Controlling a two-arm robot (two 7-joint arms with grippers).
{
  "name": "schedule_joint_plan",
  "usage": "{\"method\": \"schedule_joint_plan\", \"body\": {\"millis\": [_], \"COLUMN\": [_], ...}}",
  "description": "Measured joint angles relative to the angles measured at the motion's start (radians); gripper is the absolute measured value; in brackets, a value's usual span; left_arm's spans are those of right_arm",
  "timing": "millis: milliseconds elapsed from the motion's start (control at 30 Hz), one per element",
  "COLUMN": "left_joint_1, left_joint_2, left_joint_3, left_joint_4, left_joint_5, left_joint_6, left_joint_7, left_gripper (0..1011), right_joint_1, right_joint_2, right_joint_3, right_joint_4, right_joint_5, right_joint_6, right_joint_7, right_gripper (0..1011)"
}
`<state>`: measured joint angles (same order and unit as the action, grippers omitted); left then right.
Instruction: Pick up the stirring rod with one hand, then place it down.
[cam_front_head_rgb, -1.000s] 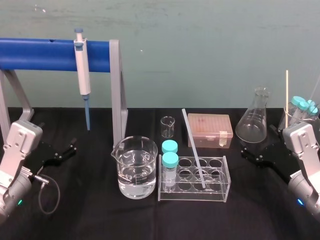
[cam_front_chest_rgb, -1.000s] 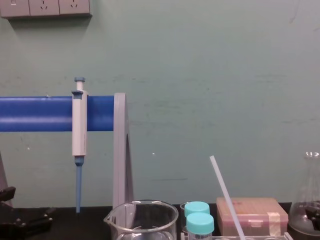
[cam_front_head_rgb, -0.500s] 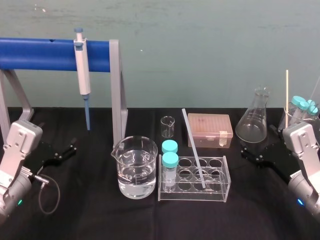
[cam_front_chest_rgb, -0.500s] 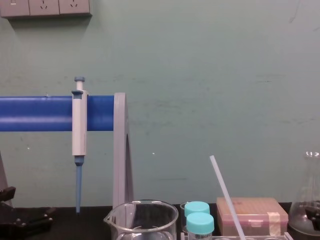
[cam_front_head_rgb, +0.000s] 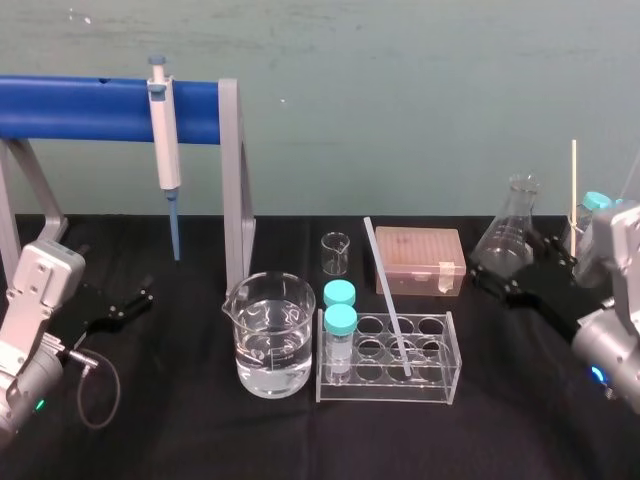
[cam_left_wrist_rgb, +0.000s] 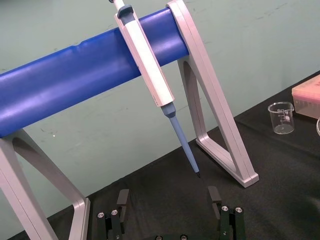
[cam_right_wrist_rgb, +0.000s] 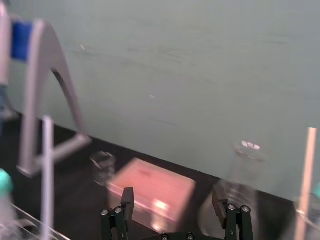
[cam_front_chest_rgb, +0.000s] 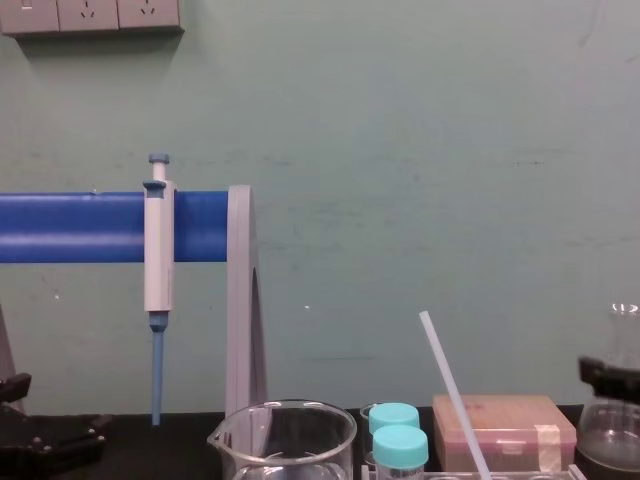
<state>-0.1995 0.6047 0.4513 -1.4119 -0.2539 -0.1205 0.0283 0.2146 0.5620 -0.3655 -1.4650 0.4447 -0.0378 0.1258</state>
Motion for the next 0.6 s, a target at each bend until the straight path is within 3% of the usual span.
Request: {"method": "schedule_joint_plan", "body": {"millis": [33,100,233,433,600], "left_joint_1": [0.000,0.000,0.000,0.000,0.000], "left_joint_2": [0.000,0.000,0.000,0.000,0.000], "left_joint_3": [0.000,0.000,0.000,0.000,0.000], "left_joint_4": [0.000,0.000,0.000,0.000,0.000], "left_joint_5": [0.000,0.000,0.000,0.000,0.000], "left_joint_6": [0.000,0.000,0.000,0.000,0.000], "left_joint_7": [0.000,0.000,0.000,0.000,0.000], "left_gripper": [1000,1000,1000,1000,1000], "right_joint_1": [0.000,0.016,0.043,0.088,0.115], "right_joint_2": [0.000,-0.017,-0.040,-0.070,-0.090], "right_joint_3": [0.000,0.011,0.011,-0.020,-0.044], "right_joint_4": [0.000,-0.017,-0.024,-0.016,-0.003], "right_joint_5": [0.000,0.066,0.125,0.136,0.119], "right_joint_6": [0.000,0.052,0.122,0.176,0.189], "right_joint_7": [0.000,0.062,0.130,0.204,0.244], "right_gripper": [1003,1003,1003,1003,1003]}}
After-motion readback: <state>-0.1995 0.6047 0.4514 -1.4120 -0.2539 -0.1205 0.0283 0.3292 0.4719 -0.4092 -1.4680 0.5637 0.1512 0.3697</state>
